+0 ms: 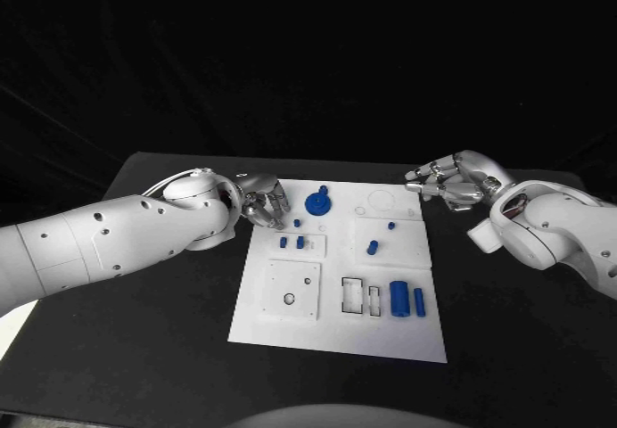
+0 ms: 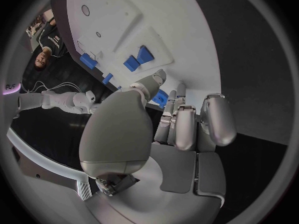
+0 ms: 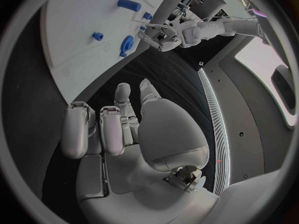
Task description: Assemble the parts on the task board
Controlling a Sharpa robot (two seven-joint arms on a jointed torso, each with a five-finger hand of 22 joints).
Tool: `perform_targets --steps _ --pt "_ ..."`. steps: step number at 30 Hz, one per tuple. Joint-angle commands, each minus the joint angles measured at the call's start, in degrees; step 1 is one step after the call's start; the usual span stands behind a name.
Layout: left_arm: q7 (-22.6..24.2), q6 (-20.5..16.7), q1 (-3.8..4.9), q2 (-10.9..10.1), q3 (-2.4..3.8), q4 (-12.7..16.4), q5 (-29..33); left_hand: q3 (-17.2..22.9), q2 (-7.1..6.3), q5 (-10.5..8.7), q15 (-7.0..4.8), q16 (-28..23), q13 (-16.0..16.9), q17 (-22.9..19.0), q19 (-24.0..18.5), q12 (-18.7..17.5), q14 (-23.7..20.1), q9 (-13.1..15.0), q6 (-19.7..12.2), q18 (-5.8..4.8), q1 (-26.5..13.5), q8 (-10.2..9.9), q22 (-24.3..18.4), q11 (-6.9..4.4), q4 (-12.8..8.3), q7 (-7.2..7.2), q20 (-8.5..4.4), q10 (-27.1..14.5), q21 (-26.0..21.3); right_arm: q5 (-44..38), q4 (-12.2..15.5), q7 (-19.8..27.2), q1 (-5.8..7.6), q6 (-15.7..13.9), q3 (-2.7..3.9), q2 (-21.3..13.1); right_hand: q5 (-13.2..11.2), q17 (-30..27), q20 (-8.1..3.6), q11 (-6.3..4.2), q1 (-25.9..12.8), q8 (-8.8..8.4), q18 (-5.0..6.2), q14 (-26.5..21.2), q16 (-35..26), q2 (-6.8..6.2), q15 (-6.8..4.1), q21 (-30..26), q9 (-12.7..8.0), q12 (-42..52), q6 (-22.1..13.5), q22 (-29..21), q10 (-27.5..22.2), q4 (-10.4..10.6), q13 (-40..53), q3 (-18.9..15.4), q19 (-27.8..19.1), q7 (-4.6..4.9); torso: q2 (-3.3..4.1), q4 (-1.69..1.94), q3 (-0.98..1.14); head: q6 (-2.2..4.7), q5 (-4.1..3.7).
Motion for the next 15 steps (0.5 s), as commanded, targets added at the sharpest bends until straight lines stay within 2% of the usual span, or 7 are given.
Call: perform_targets --steps 1,2,3,6,8,12,15 --pt "2.13 -2.17 0.41 -1.12 0.26 -0.02 5.77 -0.39 0.33 0.10 0.41 0.03 -0.22 -0.13 1.94 -0.36 2.38 0.02 -0.25 -0.03 0.85 0.14 -0.79 0.24 -0.10 0.23 0.43 -0.94 -0.89 -9.49 -0.40 -2.15 -0.06 2.70 0.02 0.05 -0.74 -0.42 -0.11 -0.38 4.01 0.08 1.02 2.50 -0.50 -0.17 -0.37 -0.22 0.13 -9.49 1.46 -0.20 -0.96 -2.05 -8.84 1.91 -0.14 0.42 -0.06 -0.01 0.03 0.17 -0.16" --pt "2.82 -2.68 0.49 -1.36 0.30 -0.08 7.11 -0.35 0.51 0.11 0.45 0.03 -0.28 -0.17 1.83 -0.39 2.37 0.06 -0.04 0.07 1.04 0.25 -1.23 0.31 -0.14 0.36 0.47 -1.16 -1.39 -10.85 -0.45 -2.37 -0.07 2.92 0.02 0.05 -0.76 -0.44 -0.09 -0.28 4.93 0.14 1.00 2.54 -0.52 -0.17 -0.47 -0.18 0.17 -11.03 1.79 -0.12 -1.42 -2.57 -10.24 2.47 -0.05 0.37 -0.04 -0.01 0.04 0.23 -0.18" --pt "4.22 -3.59 0.61 -1.77 0.36 -0.17 9.70 -0.16 0.85 0.12 0.53 0.08 -0.33 -0.11 1.55 -0.31 2.35 0.18 0.57 0.31 1.36 0.56 -2.27 0.41 -0.21 0.60 0.54 -1.29 -2.57 -13.26 -0.47 -2.75 -0.11 3.28 0.02 0.05 -1.19 -0.48 0.19 -0.10 5.83 -0.09 0.82 2.64 -0.57 -0.60 -0.47 -0.15 0.10 -14.65 2.23 -0.04 -0.37 -3.17 -14.36 3.53 0.16 0.97 -0.06 -0.01 0.06 0.36 -0.19" --pt "9.84 -6.61 0.84 -3.05 0.45 -0.17 21.07 0.89 1.96 0.13 0.72 0.40 -0.15 0.32 0.77 0.75 2.35 0.53 2.86 0.86 1.73 1.65 -4.68 0.59 -0.03 0.92 0.74 0.06 -5.35 -21.49 -0.17 -3.96 -0.38 4.08 0.02 0.02 -0.98 -0.78 0.09 -0.04 8.22 0.02 0.96 2.66 -0.83 -1.02 -0.15 -0.16 0.17 -19.60 4.01 0.02 0.75 -5.04 -20.16 6.38 0.35 0.47 -0.04 -0.04 0.09 0.60 -0.32" --pt "13.59 -8.35 0.91 -3.78 0.46 0.23 30.18 1.88 2.44 0.14 0.85 -2.32 -0.16 -4.13 -1.29 1.43 0.76 0.69 4.71 2.01 1.93 2.54 -9.97 0.87 0.03 1.39 1.02 0.68 -11.56 -26.65 0.29 -4.69 -0.58 4.36 0.02 -0.01 -0.94 -0.87 0.18 0.09 8.45 -0.33 0.96 2.69 -0.90 -1.71 -0.10 -0.16 0.03 -22.03 4.58 0.06 2.02 -5.86 -23.50 8.22 0.45 0.31 -0.02 -0.13 0.11 0.75 -0.50" --pt "20.06 -11.80 0.86 -5.18 0.40 2.09 47.52 1.96 3.37 0.13 0.51 -5.02 0.71 -8.32 -2.63 4.20 -0.97 0.61 5.59 2.72 0.83 2.93 -12.61 0.02 1.06 1.03 0.94 4.24 -14.87 -36.65 1.70 -6.60 -1.09 4.52 0.02 -0.02 -1.12 -0.88 0.36 -0.05 7.66 -0.66 0.95 2.74 -0.91 -2.98 -0.16 -0.26 -0.15 -24.82 5.53 -0.03 3.35 -6.80 -27.69 11.16 0.52 -0.23 0.05 -0.09 -0.02 1.47 -2.39" --pt "25.71 -13.32 0.64 -6.44 0.16 4.65 65.20 1.25 4.17 0.15 -0.07 -8.11 1.64 -12.93 -4.74 6.46 -2.98 0.70 6.79 3.75 -0.20 3.70 -17.50 -0.70 1.84 0.37 0.54 5.76 -20.80 -44.90 3.27 -9.23 -1.58 4.42 0.02 0.12 -1.57 -2.35 0.37 -0.08 6.00 -0.97 1.03 2.79 -1.72 -4.31 -0.20 -0.43 -0.39 -26.74 5.91 -0.26 4.72 -6.97 -31.54 13.96 0.68 -0.48 0.03 -0.08 -0.01 2.06 -3.38"
